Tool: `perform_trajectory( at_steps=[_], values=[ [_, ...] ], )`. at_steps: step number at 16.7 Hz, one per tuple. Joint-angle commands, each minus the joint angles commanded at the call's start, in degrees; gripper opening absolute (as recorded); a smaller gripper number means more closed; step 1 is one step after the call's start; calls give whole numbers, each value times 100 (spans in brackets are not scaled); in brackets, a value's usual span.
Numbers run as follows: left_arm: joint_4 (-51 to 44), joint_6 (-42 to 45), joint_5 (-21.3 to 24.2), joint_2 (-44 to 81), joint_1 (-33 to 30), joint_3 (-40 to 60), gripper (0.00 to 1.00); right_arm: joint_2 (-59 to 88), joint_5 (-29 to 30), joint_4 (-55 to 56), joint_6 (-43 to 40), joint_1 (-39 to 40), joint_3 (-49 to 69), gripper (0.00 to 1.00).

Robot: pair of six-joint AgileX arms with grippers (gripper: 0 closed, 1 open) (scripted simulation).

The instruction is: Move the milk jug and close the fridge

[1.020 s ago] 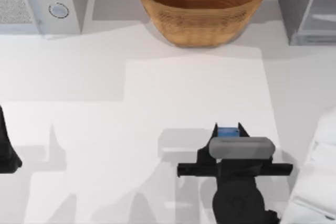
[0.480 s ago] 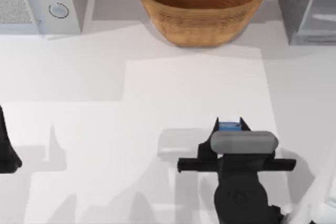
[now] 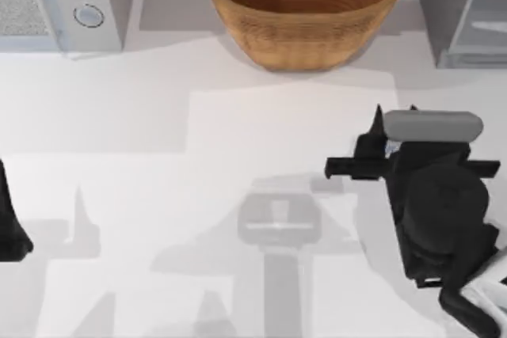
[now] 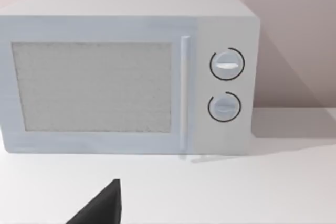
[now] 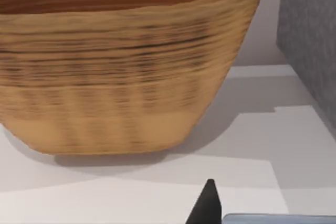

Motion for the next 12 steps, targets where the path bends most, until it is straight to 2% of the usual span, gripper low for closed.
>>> perform_trajectory(
  at_steps=[7,10,12],
  values=[
    [0,0,0,0,0,0,100,-1507,-3078,-672,-549,-3115,-227,0],
    [0,0,0,0,0,0,100,-1952,-3789,-883,-698,-3829,-301,0],
    [0,0,0,0,0,0,100,-2073,-3959,-943,-739,-4001,-322,0]
  ],
)
